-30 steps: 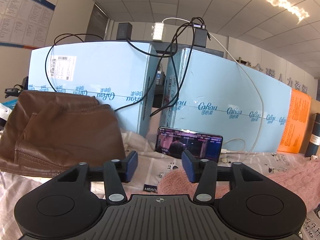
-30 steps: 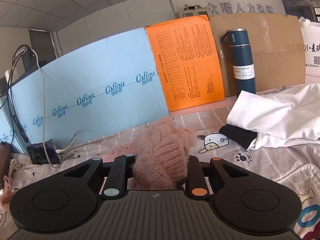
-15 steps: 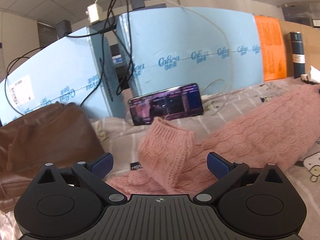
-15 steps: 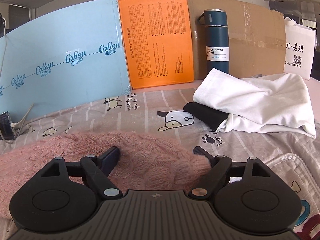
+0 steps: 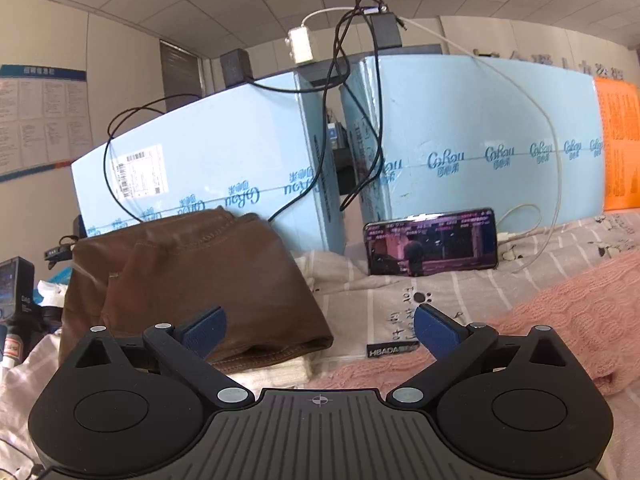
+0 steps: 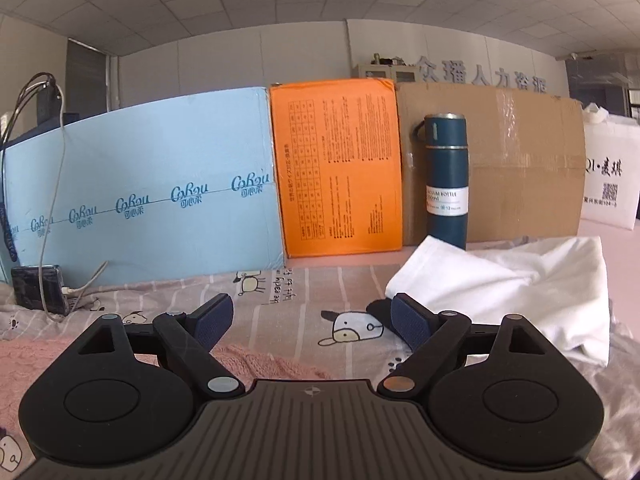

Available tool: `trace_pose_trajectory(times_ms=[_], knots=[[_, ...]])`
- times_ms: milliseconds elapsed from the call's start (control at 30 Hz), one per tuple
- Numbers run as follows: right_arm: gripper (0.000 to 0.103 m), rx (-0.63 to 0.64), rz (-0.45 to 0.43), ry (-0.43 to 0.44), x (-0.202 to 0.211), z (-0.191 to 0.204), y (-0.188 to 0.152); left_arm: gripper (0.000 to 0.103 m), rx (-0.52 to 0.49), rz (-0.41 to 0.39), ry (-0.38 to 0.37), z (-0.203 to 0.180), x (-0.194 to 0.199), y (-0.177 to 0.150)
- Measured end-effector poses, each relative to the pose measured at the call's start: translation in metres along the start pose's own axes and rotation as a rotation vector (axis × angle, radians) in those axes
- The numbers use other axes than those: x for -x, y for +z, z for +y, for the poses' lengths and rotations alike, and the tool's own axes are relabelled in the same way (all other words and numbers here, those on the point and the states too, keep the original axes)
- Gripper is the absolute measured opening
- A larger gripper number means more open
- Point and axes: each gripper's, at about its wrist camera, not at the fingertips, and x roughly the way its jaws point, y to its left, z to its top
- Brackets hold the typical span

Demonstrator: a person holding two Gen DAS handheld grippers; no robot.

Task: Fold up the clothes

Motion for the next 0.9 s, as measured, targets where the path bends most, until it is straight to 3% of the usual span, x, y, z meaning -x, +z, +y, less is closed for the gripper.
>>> trace_pose_trajectory(times_ms=[100,233,433,600,667,767,833,900], knots=[[0.088,0.115,-0.016,0.128,0.008,0.004,0.023,0.101,-0.038,-0.036,-0.108,-0.010,-0.001,0.010],[0.089,0.206,0.083,0.314,-0.007,0.023,0.037,0.101,-0.099,-0.058,-0.251,-0.036,-0.008,0.018],[0.087,0.320,0.197,0.483,-0.043,0.073,0.027,0.101,-0.219,0.029,-0.409,-0.088,-0.033,0.014],[0.085,0.370,0.284,0.550,-0.080,0.100,0.017,0.101,-0.292,0.155,-0.439,-0.108,-0.053,-0.008],[0.079,0.384,0.321,0.568,-0.092,0.106,0.010,0.101,-0.274,0.162,-0.449,-0.105,-0.053,-0.009],[0.061,0.393,0.360,0.593,-0.101,0.108,-0.003,0.102,-0.260,0.166,-0.454,-0.102,-0.054,-0.009],[0.038,0.400,0.364,0.621,-0.100,0.109,-0.008,0.102,-0.255,0.169,-0.457,-0.100,-0.054,-0.009],[0.026,0.427,0.353,0.639,-0.096,0.111,-0.011,0.102,-0.251,0.168,-0.460,-0.100,-0.055,-0.007]])
